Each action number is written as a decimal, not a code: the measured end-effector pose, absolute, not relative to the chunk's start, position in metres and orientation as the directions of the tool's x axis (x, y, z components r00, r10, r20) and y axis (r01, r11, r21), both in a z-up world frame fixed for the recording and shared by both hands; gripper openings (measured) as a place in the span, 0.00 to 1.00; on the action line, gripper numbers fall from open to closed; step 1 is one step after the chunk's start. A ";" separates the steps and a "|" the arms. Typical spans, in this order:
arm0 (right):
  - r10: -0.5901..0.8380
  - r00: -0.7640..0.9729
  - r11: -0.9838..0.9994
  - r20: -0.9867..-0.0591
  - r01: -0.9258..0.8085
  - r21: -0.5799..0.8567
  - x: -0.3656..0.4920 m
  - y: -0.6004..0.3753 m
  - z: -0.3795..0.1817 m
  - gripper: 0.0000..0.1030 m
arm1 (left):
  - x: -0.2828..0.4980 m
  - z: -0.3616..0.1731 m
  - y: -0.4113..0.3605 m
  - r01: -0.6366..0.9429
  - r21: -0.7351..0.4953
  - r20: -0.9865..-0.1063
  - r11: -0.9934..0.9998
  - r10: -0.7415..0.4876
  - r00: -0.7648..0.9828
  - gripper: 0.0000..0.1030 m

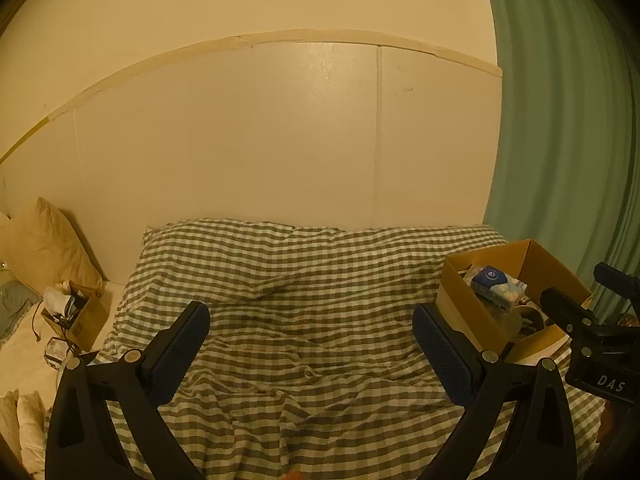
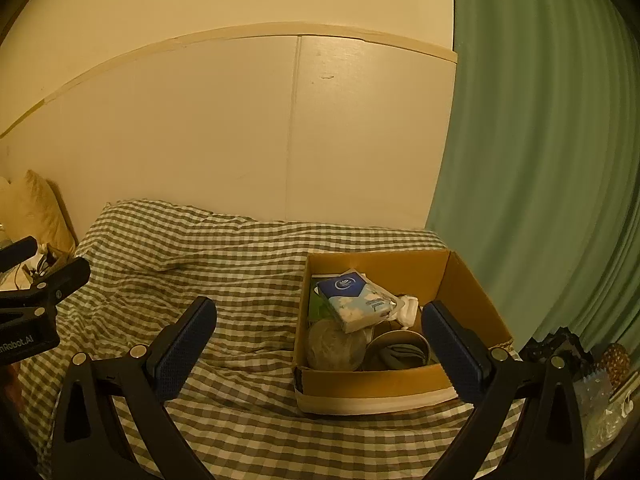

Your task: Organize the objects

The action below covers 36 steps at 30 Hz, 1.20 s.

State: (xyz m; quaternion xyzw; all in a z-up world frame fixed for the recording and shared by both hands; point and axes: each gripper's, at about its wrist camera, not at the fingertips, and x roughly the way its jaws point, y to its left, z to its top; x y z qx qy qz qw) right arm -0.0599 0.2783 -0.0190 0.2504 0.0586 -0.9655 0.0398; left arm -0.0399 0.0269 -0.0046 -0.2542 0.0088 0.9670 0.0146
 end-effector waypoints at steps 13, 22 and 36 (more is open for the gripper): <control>-0.045 -0.870 -0.991 -0.490 0.102 -0.090 -0.060 0.278 -0.019 1.00 | -0.039 -0.009 0.032 -0.039 0.012 -0.501 -0.999 0.028 -0.865 1.00; -0.043 -0.867 -0.989 -0.496 0.108 -0.103 -0.060 0.274 -0.019 1.00 | -0.036 -0.006 0.028 -0.042 0.004 -0.489 -0.999 0.034 -0.872 1.00; -0.056 -0.870 -0.989 -0.490 0.115 -0.092 -0.057 0.273 -0.018 1.00 | -0.036 -0.006 0.029 -0.036 0.016 -0.489 -0.999 0.023 -0.872 1.00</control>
